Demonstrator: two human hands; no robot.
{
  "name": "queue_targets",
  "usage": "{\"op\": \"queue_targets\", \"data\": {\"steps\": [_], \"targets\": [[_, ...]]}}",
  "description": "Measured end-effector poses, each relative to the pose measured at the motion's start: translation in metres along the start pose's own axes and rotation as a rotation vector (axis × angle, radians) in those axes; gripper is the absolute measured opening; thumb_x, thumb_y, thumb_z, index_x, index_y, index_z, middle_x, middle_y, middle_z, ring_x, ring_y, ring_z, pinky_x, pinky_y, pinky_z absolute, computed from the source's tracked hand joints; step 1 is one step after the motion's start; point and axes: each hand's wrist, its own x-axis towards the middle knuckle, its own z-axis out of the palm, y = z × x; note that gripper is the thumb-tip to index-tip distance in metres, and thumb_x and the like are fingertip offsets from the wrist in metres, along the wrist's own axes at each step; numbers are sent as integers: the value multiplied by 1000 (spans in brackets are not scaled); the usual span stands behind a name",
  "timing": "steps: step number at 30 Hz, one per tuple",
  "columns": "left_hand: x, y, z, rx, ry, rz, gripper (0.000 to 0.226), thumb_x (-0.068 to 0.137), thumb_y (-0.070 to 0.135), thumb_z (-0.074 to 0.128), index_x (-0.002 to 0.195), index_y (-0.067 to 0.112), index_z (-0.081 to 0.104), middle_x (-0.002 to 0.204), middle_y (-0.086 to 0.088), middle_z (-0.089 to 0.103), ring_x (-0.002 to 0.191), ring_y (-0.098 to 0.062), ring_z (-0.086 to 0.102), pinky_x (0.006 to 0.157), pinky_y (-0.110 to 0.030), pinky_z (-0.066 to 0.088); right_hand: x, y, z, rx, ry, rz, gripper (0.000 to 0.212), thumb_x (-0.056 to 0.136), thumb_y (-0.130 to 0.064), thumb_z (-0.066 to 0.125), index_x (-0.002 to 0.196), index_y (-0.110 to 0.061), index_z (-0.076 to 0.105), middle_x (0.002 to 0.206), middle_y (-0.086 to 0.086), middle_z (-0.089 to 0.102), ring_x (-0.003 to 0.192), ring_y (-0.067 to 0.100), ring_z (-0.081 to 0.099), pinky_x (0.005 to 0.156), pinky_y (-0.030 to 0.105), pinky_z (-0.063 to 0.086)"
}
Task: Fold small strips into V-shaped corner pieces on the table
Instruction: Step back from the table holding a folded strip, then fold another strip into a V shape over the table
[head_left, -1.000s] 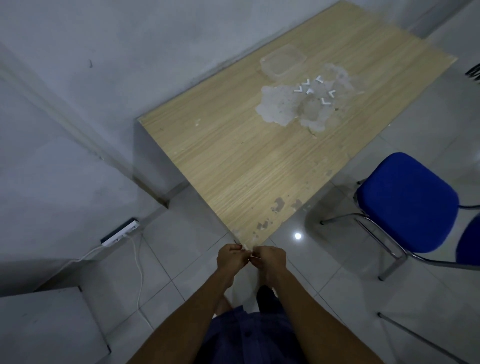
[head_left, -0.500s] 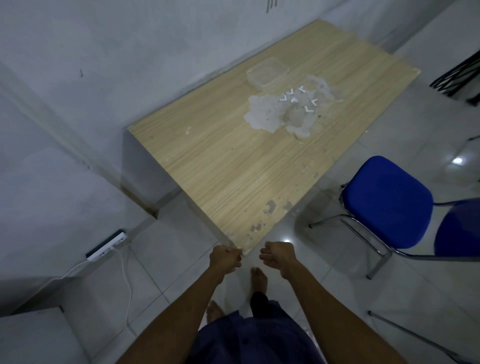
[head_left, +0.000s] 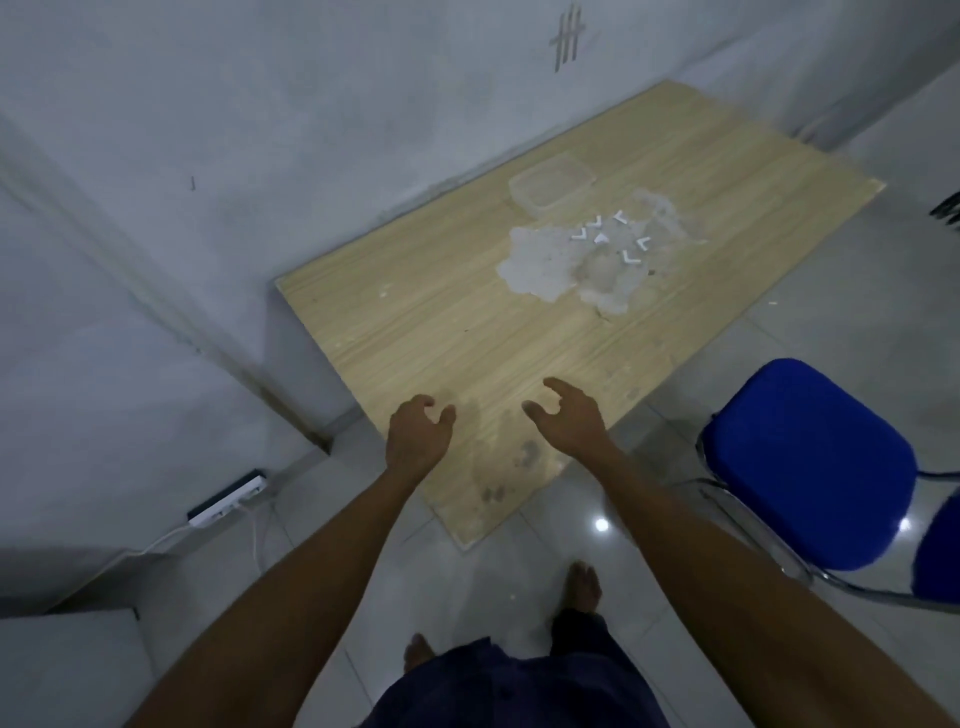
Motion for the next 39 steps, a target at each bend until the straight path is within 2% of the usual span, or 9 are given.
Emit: {"op": "queue_targets", "data": {"steps": [4,10,19,24,29,33,35,39], "targets": [[20,44,22,27,4,4,56,89,43,56,134,10,48,141,-10,49,132,-27,43,106,-35,36,34,5,-33,-136,-80,-211,72,89,-45,60,147,-11,33,156,10,29,145,25,26,116,35,22],[33,128,75,8,35,14,60,89,41,58,136,6,46,143,-12,47,134,-26,41,109,-32,32,80,21,-95,-260,-180,-319,74,90,-46,56,149,-15,26,160,6,19,147,24,19,117,38,20],[66,194,119,3,38,32,56,91,37,56,136,6,46,143,-11,48,134,-27,41,109,-32,31,140,34,-149,-272,-227,-383,70,92,-39,56,149,-12,26,159,7,22,147,22,20,119,36,20],[98,211,128,7,71,82,47,90,34,56,121,-1,57,126,-19,61,118,-32,55,98,-33,39,176,34,-166,-269,-228,-404,68,91,-35,58,147,-8,30,154,9,32,142,27,31,115,39,29],[136,227,134,2,31,33,56,92,38,54,137,7,45,143,-11,48,133,-27,42,110,-34,30,215,30,-181,-290,-230,-370,68,92,-36,57,149,-13,27,158,6,26,145,24,24,117,38,23],[159,239,134,18,33,68,55,92,36,54,136,4,46,142,-12,49,133,-26,44,109,-31,30,246,23,-191,-312,-229,-365,68,90,-34,58,147,-11,29,154,8,33,142,27,30,116,42,30],[169,241,136,20,35,55,54,92,35,54,136,3,47,141,-13,50,132,-26,44,108,-31,30,257,21,-195,-323,-238,-357,68,90,-34,58,147,-11,29,155,8,32,143,27,29,115,41,28],[181,246,142,15,46,17,55,92,35,55,136,3,47,142,-13,49,133,-27,43,111,-33,29,272,23,-201,-309,-235,-391,64,88,-29,62,143,-9,36,148,10,42,137,28,39,110,37,33]]}}
